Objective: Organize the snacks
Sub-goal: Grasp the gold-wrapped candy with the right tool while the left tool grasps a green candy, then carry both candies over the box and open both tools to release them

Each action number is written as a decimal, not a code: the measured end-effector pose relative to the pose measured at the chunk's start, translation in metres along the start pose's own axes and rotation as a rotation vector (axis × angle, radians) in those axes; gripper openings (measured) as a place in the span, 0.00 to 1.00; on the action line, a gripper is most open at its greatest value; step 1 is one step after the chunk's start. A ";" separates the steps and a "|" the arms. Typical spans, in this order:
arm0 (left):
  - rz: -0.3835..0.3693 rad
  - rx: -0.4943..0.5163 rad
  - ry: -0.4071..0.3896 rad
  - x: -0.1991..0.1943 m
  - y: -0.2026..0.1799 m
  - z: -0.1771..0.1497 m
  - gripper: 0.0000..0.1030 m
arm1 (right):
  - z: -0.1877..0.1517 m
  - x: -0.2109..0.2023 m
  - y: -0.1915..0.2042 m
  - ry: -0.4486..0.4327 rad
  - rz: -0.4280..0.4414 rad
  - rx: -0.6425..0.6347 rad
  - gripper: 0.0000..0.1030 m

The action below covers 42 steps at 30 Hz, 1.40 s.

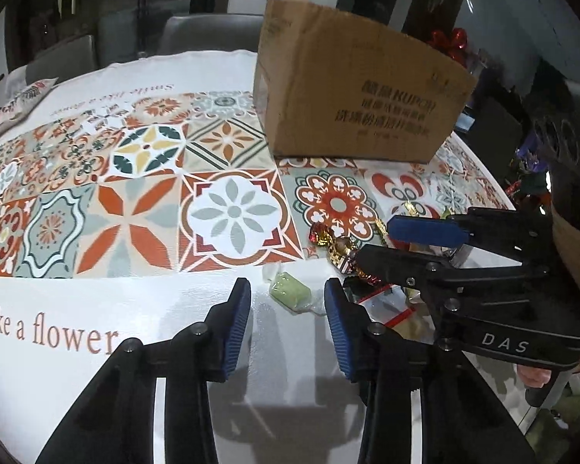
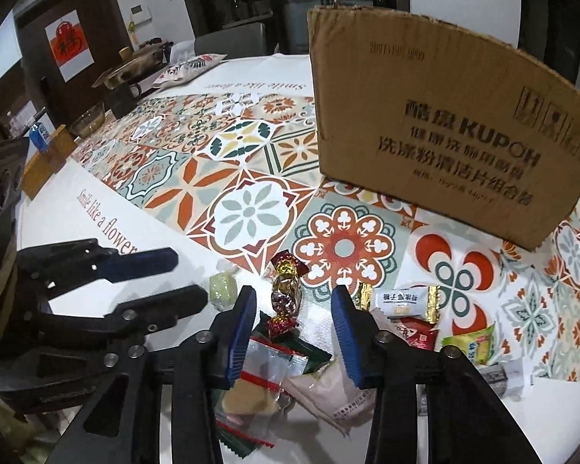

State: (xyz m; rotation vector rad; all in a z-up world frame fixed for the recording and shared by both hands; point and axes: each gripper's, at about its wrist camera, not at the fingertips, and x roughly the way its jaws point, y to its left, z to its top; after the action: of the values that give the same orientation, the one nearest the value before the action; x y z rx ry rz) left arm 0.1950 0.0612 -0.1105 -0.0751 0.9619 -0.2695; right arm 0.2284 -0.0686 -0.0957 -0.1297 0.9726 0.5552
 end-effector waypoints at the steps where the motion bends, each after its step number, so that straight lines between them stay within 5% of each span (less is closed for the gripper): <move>1: -0.001 -0.002 0.000 0.002 0.000 0.000 0.36 | 0.000 0.002 -0.001 0.004 0.005 0.004 0.39; 19: 0.008 0.005 0.022 0.025 0.001 0.001 0.25 | 0.004 0.020 -0.005 0.037 0.014 0.019 0.32; 42: 0.033 -0.028 -0.010 0.008 0.005 0.006 0.25 | 0.005 0.025 0.002 0.053 0.038 0.034 0.19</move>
State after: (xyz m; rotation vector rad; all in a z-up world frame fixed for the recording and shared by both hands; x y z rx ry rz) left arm 0.2047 0.0637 -0.1142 -0.0862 0.9560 -0.2252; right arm 0.2421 -0.0552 -0.1131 -0.0961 1.0372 0.5719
